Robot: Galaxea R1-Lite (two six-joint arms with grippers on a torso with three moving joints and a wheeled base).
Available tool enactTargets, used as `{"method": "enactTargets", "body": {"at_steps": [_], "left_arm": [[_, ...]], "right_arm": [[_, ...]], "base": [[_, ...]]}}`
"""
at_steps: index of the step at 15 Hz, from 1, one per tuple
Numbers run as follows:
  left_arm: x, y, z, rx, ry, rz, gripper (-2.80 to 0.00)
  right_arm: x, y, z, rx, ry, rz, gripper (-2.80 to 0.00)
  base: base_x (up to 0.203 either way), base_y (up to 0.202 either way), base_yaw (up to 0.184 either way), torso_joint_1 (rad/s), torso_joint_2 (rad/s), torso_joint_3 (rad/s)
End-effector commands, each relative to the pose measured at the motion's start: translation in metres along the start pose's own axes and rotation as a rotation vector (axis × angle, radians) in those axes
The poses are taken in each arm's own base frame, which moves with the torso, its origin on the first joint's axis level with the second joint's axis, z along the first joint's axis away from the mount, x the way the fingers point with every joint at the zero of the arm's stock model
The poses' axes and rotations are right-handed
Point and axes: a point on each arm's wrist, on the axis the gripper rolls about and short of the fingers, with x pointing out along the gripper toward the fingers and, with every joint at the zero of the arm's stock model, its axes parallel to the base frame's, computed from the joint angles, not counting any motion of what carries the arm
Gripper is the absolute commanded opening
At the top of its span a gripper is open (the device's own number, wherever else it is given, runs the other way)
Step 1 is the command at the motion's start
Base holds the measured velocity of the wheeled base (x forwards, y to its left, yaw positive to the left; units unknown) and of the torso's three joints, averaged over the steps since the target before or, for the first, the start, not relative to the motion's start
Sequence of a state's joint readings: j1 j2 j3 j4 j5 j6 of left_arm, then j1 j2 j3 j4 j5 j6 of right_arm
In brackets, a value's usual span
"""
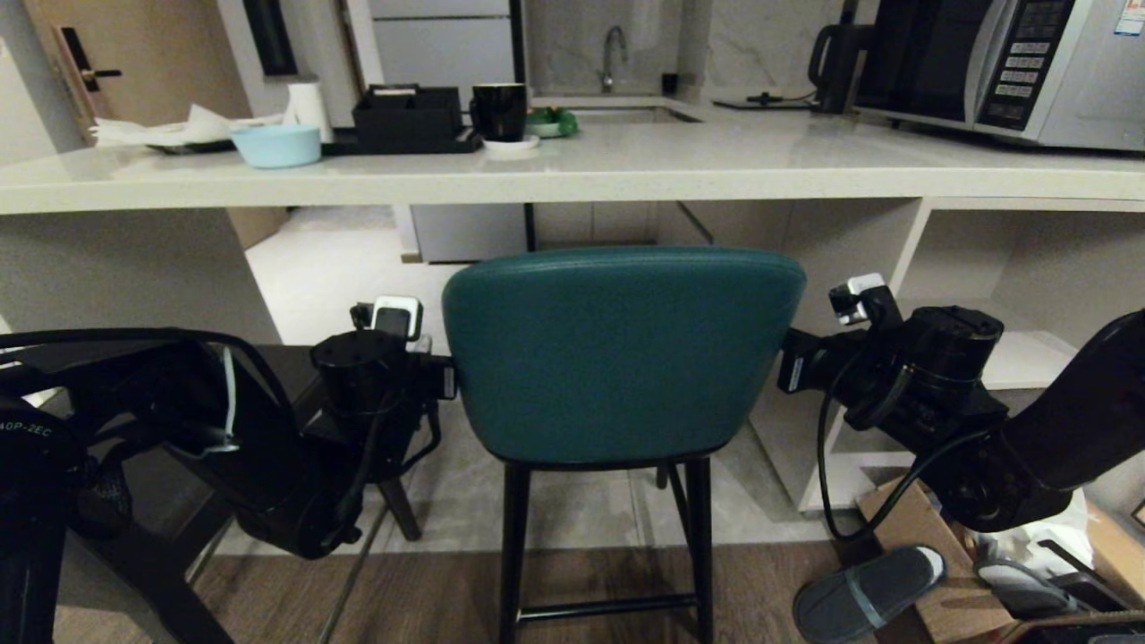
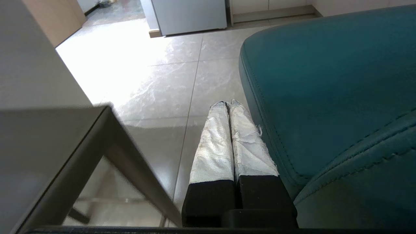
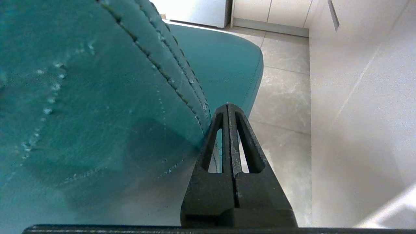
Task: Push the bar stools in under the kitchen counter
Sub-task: Push the blue chair back under the dining table
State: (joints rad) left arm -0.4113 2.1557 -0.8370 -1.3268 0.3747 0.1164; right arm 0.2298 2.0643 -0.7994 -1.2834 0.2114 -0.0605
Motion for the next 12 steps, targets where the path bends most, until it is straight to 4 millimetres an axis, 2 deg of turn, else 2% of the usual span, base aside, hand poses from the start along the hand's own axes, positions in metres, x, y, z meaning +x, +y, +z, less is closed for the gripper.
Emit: {"method": "enactTargets", "body": {"at_steps": [1,12], "left_arm": [[0.0014,0.0000,-0.0017,0.002,0.001,0.003,-2.80],[0.0040,-0.0028,-0.0003,-0.001,-0.010,-0.001,-2.80]], "right_arm": [[-0.0003,0.0018,0.0032,-0.004,-0.015,0.006,-2.80],[-0.0016,0.0116,0.0084,-0.004,-0.027,0.017,-2.80]], "base": [[0.191,0.000,0.001,0.002,0.00,-0.001],[0.191,0.000,0.001,0.003,0.00,0.001]]}}
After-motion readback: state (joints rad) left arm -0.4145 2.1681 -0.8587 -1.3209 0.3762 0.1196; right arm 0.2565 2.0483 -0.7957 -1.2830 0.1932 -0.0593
